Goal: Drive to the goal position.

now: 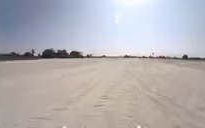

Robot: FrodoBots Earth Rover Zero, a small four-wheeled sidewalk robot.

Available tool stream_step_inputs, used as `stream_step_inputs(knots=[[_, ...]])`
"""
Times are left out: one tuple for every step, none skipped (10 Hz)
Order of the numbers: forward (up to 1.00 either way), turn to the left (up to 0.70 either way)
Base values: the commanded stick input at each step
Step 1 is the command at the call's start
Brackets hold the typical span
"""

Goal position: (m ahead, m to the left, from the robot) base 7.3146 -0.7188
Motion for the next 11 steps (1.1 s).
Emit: stream_step_inputs(knots=[[0.7, 0.0], [0.7, 0.0], [0.7, 0.0], [0.7, 0.0], [0.7, 0.0], [0.7, 0.0], [0.7, 0.0], [0.7, 0.0], [0.7, 0.0], [0.7, 0.0], [0.7, 0.0]])
